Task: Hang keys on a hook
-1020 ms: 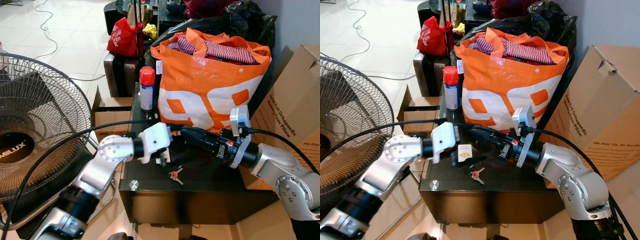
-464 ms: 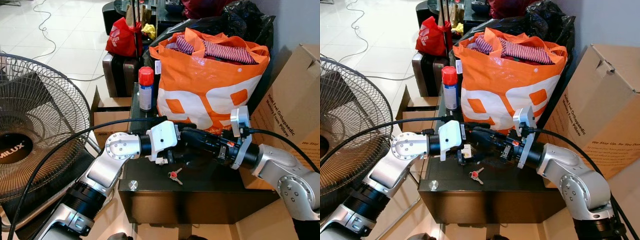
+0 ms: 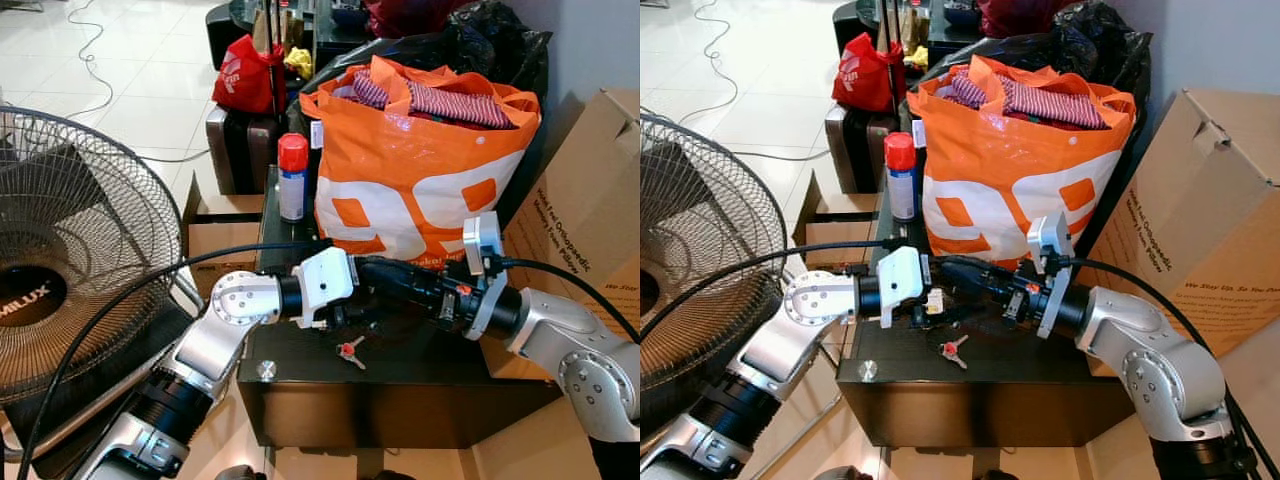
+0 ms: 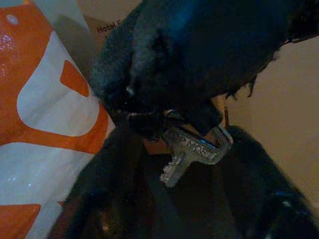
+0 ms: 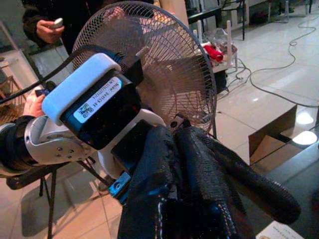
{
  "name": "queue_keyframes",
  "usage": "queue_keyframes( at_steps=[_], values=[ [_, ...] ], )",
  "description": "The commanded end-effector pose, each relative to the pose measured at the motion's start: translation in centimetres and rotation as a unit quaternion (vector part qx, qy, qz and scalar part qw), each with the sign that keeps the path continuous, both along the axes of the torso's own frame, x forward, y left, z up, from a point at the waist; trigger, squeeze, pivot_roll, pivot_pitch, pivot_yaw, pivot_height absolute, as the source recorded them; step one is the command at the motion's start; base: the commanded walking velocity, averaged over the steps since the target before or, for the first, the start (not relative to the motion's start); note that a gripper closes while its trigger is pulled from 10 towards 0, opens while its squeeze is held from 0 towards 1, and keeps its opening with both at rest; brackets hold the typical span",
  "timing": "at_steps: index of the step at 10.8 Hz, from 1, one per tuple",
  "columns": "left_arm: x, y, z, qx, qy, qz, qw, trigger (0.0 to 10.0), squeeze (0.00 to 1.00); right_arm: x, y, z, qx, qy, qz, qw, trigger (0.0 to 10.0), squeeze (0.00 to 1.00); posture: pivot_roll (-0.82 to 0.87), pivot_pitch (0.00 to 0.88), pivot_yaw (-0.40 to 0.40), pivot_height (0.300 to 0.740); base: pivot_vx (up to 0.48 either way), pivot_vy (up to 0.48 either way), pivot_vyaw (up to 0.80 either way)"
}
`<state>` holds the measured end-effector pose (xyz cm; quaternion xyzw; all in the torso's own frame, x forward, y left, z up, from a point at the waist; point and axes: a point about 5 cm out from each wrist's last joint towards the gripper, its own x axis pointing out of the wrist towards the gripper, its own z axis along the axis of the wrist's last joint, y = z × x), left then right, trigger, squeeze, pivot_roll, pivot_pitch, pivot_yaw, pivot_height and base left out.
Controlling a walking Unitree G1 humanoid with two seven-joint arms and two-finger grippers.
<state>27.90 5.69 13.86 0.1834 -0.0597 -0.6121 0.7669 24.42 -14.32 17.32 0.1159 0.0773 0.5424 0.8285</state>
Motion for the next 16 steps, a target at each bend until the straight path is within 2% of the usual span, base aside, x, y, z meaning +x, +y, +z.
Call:
queue_keyframes(
  at_steps=[1, 9, 16],
  values=[
    [0.0, -0.3, 0.0, 0.003, -0.006, -0.007, 1.000, 0.0, 0.00, -0.3, 0.0, 0.6, 0.003, -0.009, 0.010, 1.000, 0.0, 0.00, -0.14, 0.000, -0.031, 0.740, 0.000, 0.000, 0.00],
    [-0.1, -1.6, 0.0, 0.002, -0.009, -0.047, 0.999, 0.0, 0.00, -0.8, 0.0, 0.7, -0.001, -0.011, 0.020, 1.000, 0.0, 0.00, -0.15, 0.000, -0.022, 0.740, 0.000, 0.000, 0.00],
    [-0.2, -1.5, -0.1, 0.005, -0.009, -0.050, 0.999, 0.0, 0.00, -0.7, 0.2, 0.6, -0.004, -0.012, 0.021, 1.000, 0.0, 0.00, -0.15, 0.000, -0.023, 0.740, 0.000, 0.000, 0.00]
  ],
)
